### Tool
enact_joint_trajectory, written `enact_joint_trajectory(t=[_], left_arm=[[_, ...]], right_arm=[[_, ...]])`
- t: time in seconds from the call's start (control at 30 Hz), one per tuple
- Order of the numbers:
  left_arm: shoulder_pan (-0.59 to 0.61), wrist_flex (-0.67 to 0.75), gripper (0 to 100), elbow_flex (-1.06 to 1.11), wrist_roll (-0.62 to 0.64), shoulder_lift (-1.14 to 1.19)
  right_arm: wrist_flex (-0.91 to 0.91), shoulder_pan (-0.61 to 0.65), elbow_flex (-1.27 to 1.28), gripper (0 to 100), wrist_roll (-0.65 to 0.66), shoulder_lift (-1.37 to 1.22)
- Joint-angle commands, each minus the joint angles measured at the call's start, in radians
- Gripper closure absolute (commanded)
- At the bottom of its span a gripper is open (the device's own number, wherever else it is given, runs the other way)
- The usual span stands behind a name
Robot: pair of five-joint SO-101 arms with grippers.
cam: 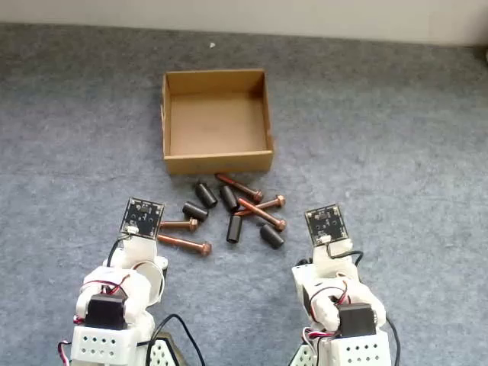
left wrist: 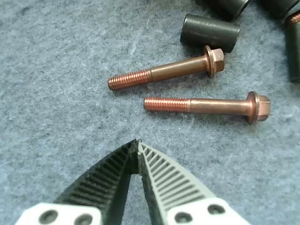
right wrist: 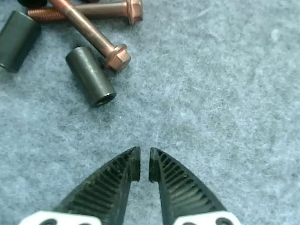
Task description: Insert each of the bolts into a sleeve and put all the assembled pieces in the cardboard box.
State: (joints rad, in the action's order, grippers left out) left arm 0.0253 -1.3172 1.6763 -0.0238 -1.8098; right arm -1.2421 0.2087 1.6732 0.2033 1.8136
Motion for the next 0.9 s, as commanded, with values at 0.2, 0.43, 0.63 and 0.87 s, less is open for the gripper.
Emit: enact_joint_trajectory(t=[0.2, 0.43, 0.63, 0.87], left_arm=[[0.031, -0.008, 99, -0.094, -0.081, -0.007], [0.15, -0.006, 99, -0.097, -0.229, -0.007], [0.151, -0.003, 99, -0.097, -0.23, -0.007], [0.151, -0.002, 99, -0.094, -0.232, -0.007]], right_arm=[[0.093, -0.09, 0.093, 96.1, 0.009, 0.012], [0.211, -0.133, -0.064, 96.1, 0.23, -0.001], [0.093, -0.035, -0.338, 96.0, 0.209, -0.182], [0.027, 0.114, -0.682, 88.1, 0.135, -0.699]])
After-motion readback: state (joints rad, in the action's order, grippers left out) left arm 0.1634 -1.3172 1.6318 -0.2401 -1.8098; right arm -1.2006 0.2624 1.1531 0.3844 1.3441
